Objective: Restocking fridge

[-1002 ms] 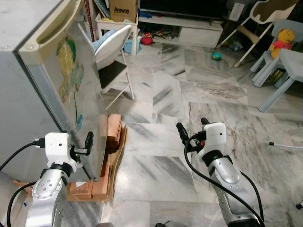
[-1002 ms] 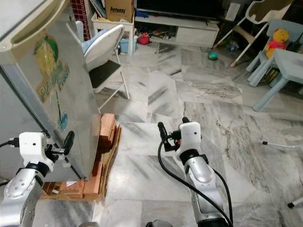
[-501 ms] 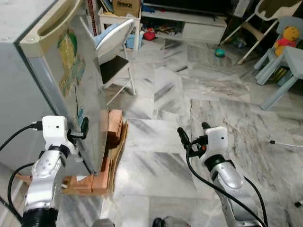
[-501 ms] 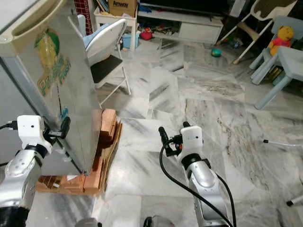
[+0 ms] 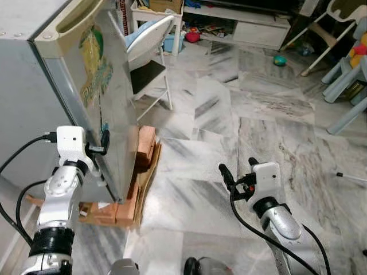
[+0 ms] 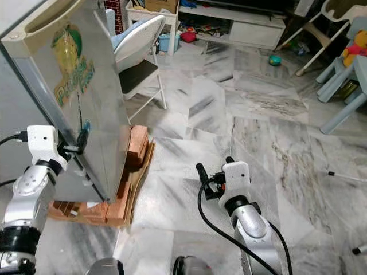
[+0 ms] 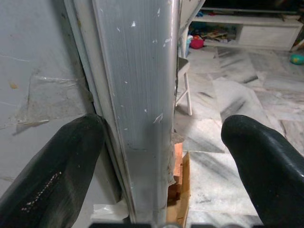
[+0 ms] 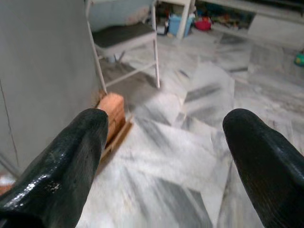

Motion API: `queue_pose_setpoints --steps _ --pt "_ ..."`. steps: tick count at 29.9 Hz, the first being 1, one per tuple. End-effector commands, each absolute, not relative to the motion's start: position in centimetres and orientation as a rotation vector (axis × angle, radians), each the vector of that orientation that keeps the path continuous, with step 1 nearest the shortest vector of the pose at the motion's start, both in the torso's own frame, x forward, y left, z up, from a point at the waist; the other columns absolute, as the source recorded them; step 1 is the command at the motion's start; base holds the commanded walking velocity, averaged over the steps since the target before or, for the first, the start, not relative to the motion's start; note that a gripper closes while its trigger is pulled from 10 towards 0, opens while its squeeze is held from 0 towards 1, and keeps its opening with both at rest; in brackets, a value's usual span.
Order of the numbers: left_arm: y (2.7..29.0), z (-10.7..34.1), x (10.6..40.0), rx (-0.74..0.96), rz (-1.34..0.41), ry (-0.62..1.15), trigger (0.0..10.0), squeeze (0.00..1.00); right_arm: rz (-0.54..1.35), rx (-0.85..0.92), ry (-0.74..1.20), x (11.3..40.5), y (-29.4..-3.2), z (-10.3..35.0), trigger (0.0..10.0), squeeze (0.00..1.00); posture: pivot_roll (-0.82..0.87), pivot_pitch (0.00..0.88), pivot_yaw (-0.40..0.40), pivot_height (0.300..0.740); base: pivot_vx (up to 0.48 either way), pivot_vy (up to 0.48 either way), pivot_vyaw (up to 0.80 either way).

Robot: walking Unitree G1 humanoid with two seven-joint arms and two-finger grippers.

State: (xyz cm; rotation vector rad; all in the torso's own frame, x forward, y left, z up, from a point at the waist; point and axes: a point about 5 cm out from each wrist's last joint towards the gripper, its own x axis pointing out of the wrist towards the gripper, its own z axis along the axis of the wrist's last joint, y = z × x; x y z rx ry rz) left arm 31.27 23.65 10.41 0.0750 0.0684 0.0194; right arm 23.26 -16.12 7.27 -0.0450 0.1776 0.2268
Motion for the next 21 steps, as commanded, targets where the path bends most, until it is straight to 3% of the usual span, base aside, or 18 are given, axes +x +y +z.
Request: queue_pose_setpoints --steps 1,4,7,8,9,10,14,16,18,21 --pt "23.5 11.7 32.1 0.087 0.003 0.025 10.0 0.00 0.210 -0.054 0.169 23.4 -16.6 7.8 10.0 0.00 0.04 0.124 -0.089 0.740 0.000 0.000 0.00" --pt "21.4 13.1 33.6 0.075 -0.067 -0.019 10.0 0.00 0.218 -0.083 0.246 23.3 -16.8 6.8 10.0 0.00 0.05 0.125 -0.094 0.740 0.000 0.000 0.00" --pt "17.1 15.8 35.6 0.071 -0.218 -0.092 10.0 0.00 0.230 -0.122 0.388 22.7 -17.4 4.8 10.0 0.00 0.06 0.123 -0.104 0.740 0.000 0.000 0.00" --pt "13.8 17.5 36.3 0.075 -0.332 -0.144 10.0 0.00 0.231 -0.116 0.429 22.5 -17.6 4.2 10.0 0.00 0.06 0.120 -0.107 0.740 0.000 0.000 0.00" --pt "13.8 17.5 36.3 0.075 -0.332 -0.144 10.0 0.00 0.231 -0.116 0.429 22.5 -17.6 4.2 10.0 0.00 0.06 0.120 -0.107 0.740 0.000 0.000 0.00" --pt "11.3 18.9 36.5 0.060 -0.414 -0.180 10.0 0.00 0.235 -0.113 0.447 22.4 -17.7 4.0 10.0 0.00 0.07 0.118 -0.107 0.740 0.000 0.000 0.00" --pt "3.1 22.2 34.4 0.006 -0.721 -0.280 10.0 0.00 0.241 -0.125 0.446 22.6 -17.6 4.0 10.0 0.00 0.07 0.113 -0.107 0.740 0.000 0.000 0.00" --pt "-0.2 23.2 32.6 -0.161 -0.864 -0.236 10.0 0.00 0.245 -0.131 0.445 22.6 -17.4 4.0 10.0 0.00 0.06 0.109 -0.106 0.740 0.000 0.000 0.00" --pt "-1.3 23.6 31.9 -0.213 -0.909 -0.229 10.0 0.00 0.249 -0.138 0.444 22.6 -17.3 4.0 10.0 0.00 0.06 0.108 -0.105 0.740 0.000 0.000 0.00" --pt "-0.6 22.9 32.5 -0.163 -0.878 -0.238 10.0 0.00 0.253 -0.144 0.443 22.6 -17.3 4.1 10.0 0.00 0.05 0.105 -0.103 0.740 0.000 0.000 0.00"
